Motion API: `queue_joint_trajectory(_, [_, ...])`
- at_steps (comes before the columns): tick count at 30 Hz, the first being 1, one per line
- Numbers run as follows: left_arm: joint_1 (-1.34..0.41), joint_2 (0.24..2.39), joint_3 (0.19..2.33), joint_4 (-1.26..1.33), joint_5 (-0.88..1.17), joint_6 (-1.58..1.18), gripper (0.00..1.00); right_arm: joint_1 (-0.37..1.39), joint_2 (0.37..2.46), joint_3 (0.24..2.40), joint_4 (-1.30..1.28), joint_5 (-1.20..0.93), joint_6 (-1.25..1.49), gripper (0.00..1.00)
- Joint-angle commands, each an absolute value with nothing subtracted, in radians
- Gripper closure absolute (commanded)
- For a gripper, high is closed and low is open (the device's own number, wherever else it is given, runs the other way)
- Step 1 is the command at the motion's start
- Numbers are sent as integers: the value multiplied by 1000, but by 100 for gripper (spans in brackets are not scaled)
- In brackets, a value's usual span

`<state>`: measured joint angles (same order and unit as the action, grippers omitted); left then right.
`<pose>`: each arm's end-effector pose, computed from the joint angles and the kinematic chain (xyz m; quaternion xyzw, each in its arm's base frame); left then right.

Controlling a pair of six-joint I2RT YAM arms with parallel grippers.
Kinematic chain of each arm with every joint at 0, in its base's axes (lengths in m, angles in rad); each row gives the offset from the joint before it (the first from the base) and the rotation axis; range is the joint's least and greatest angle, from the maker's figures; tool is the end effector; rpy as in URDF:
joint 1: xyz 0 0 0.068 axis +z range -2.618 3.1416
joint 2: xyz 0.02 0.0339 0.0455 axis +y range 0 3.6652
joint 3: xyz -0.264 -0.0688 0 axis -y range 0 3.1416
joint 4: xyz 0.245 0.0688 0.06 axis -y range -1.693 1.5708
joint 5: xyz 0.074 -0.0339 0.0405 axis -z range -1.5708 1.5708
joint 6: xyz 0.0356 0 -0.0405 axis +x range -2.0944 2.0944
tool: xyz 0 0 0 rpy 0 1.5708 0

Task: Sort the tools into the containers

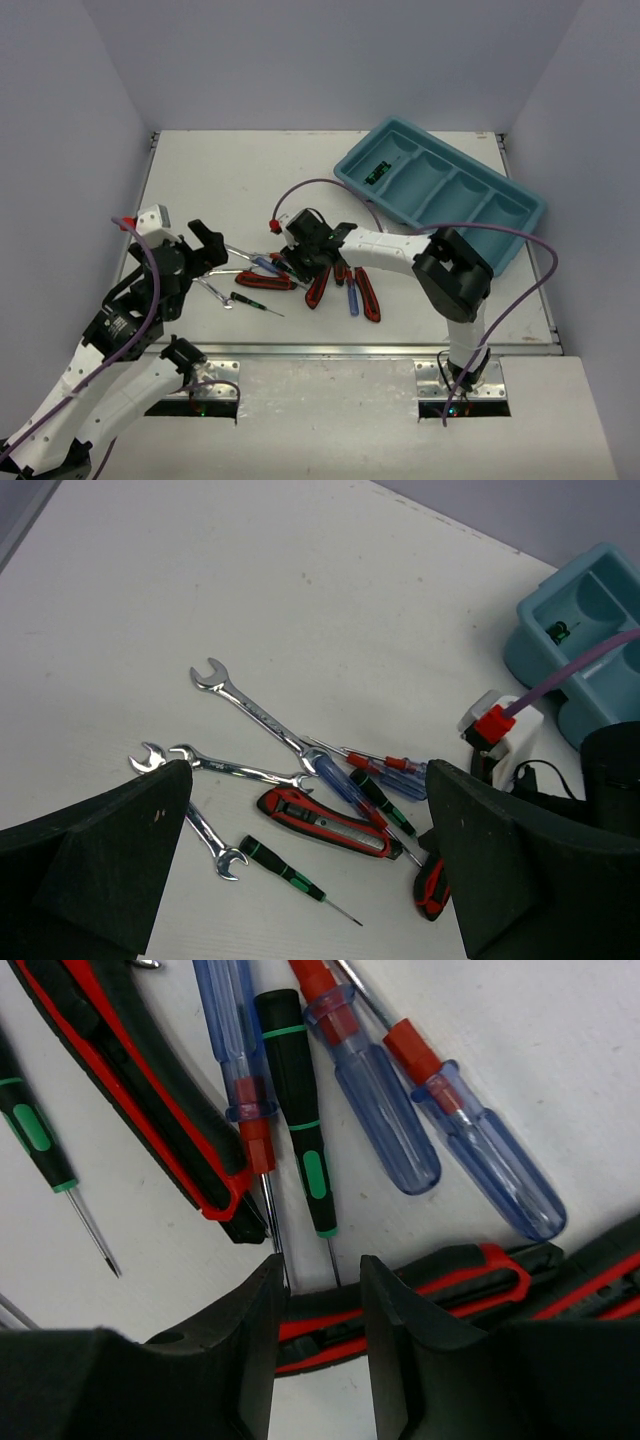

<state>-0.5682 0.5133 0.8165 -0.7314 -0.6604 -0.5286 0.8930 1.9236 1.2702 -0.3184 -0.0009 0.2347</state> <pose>0.0951 -0.0348 0.3312 -0.1595 0.7991 -0.0339 0.5787 0.2533 0.3147 0.1694 -0.3090 0.9041 0.1580 0.2491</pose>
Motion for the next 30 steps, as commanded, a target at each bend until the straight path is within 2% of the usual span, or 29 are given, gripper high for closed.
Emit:
queue_joint_trajectory(1, [-565, 531, 807, -672, -629, -506, 0, 910, 1964, 1337, -259, -9, 195, 62])
queue_joint_trajectory(14, [-565, 541, 802, -663, -611, -497, 0, 922, 2092, 1391, -256, 46, 166, 63])
queue_joint_trajectory(18, [-563, 543, 802, -661, -609, -495, 0, 923, 2089, 1382, -255, 39, 168, 75])
queue_joint_trajectory(20, [-565, 545, 802, -660, -607, -494, 0, 922, 2088, 1384, -260, 34, 169, 78])
queue_joint_trajectory(30, [-565, 549, 802, -658, -604, -491, 0, 923, 2091, 1379, -268, 3, 176, 75])
